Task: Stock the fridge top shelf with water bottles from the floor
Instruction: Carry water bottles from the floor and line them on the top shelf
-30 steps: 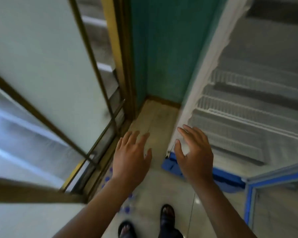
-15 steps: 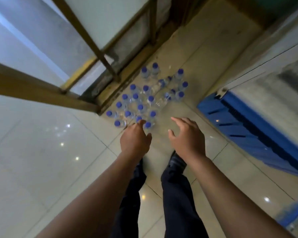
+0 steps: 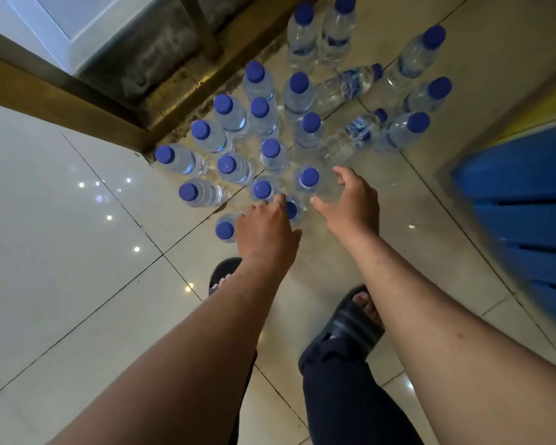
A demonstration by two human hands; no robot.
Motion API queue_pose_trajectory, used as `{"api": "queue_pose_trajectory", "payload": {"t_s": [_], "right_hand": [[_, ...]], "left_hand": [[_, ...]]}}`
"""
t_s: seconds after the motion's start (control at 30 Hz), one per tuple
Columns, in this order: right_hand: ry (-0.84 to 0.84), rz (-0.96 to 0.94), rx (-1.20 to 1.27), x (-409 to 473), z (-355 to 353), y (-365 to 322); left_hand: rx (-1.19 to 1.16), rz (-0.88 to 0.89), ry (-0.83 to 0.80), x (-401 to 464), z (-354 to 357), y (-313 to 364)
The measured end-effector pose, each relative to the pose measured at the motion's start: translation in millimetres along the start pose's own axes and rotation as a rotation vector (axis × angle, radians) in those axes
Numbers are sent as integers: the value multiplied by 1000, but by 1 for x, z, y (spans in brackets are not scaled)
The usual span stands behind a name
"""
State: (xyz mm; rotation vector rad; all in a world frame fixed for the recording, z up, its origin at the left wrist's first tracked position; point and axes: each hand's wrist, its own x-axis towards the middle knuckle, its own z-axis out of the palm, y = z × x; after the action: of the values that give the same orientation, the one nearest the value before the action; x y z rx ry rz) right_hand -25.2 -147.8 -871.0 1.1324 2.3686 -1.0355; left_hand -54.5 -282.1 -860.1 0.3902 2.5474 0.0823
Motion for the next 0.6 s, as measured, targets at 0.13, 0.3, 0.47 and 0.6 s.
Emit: {"api": "queue_pose_trajectory", "payload": {"t_s": [0.13, 0.3, 0.47, 0.6], "right_hand": [[-10, -65, 18, 35, 28, 4], [-28, -148, 11, 51, 45, 13], [-30, -184, 11, 54, 44, 19], [31, -152, 59, 36, 25, 28]], "left_hand": [[-33, -6, -3, 20, 20, 0], [-9, -72, -4, 33, 32, 3], [-12, -76, -18, 35, 34, 4], [-32, -39, -10, 20, 16, 9]]}}
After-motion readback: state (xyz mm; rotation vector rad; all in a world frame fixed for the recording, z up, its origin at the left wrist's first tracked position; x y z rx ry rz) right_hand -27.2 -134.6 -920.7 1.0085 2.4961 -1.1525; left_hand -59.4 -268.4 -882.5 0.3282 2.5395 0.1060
